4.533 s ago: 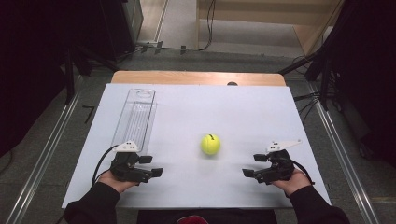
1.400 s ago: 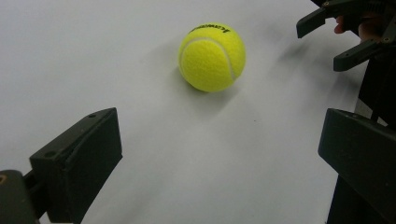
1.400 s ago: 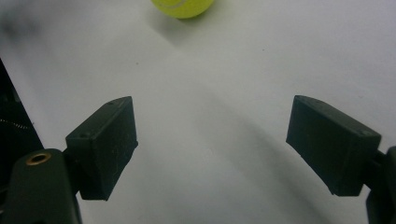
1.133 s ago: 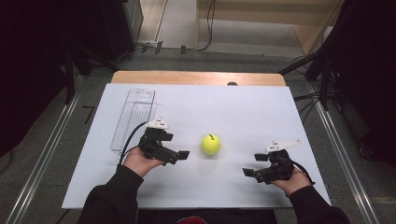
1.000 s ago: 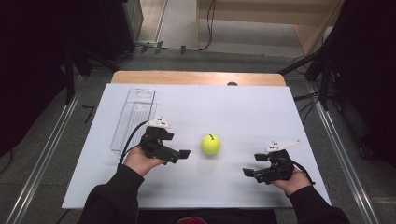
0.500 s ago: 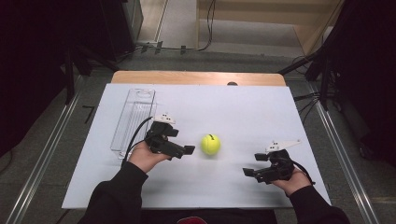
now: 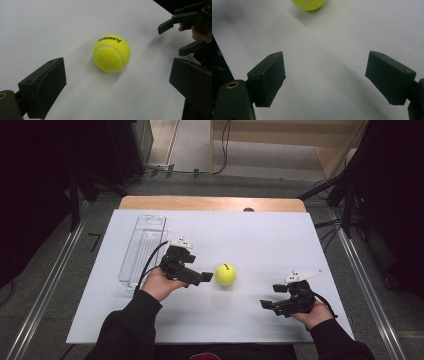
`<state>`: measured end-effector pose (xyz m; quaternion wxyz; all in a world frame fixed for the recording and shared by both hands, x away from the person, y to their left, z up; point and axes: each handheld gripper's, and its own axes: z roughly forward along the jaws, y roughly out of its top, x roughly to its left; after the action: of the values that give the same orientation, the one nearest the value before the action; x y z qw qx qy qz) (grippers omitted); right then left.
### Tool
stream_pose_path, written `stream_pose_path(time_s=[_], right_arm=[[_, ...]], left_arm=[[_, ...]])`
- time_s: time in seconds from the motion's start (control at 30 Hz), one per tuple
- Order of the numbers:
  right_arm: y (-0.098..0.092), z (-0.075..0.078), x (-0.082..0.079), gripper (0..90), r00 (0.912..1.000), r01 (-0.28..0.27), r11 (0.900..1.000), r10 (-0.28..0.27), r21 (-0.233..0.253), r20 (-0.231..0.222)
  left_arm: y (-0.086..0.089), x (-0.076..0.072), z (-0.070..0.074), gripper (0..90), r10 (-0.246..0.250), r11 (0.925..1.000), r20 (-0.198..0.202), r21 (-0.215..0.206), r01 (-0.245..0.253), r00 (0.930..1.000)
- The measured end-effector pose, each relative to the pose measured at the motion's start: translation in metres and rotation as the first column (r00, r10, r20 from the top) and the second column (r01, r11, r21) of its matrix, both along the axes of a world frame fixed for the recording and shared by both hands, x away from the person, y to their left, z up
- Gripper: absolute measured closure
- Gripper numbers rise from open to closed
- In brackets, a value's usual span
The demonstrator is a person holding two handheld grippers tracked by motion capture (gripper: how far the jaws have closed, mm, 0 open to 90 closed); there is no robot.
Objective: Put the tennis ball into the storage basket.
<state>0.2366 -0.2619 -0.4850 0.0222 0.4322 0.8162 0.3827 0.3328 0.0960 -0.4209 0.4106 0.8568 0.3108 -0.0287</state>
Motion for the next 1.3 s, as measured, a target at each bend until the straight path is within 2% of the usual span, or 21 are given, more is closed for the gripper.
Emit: stream_pose_path(time_s=[0.2, 0.73, 0.87, 1.07, 1.3], right_arm=[[0.0, 0.0, 0.0, 14.1, 1.0, 0.0, 1.0, 0.0, -0.001, -0.001], [0.001, 0.0, 0.0, 14.1, 1.0, -0.008, 1.0, 0.008, 0.0, -0.003], [0.001, 0.0, 0.0, 14.1, 1.0, -0.008, 1.0, 0.008, 0.001, -0.003], [0.001, 0.0, 0.0, 14.1, 1.0, -0.008, 1.0, 0.008, 0.005, -0.003], [0.001, 0.0, 0.0, 14.1, 1.0, -0.008, 1.0, 0.008, 0.004, 0.001]], left_arm=[[-0.005, 0.005, 0.001, 1.3, -0.006, 0.9998, -0.005, -0.019, 0.006, 1.0], [-0.02, 0.012, 0.005, 1.3, -0.029, 0.9996, 0.015, 0.001, 0.029, 0.9995], [-0.023, 0.014, 0.007, 1.3, -0.028, 0.9995, 0.018, -0.012, 0.028, 0.9995], [-0.034, 0.017, 0.008, 1.3, -0.046, 0.9989, 0.023, 0.009, 0.046, 0.9987], [-0.046, 0.02, 0.006, 1.3, -0.054, 0.9985, 0.021, 0.004, 0.054, 0.9983]])
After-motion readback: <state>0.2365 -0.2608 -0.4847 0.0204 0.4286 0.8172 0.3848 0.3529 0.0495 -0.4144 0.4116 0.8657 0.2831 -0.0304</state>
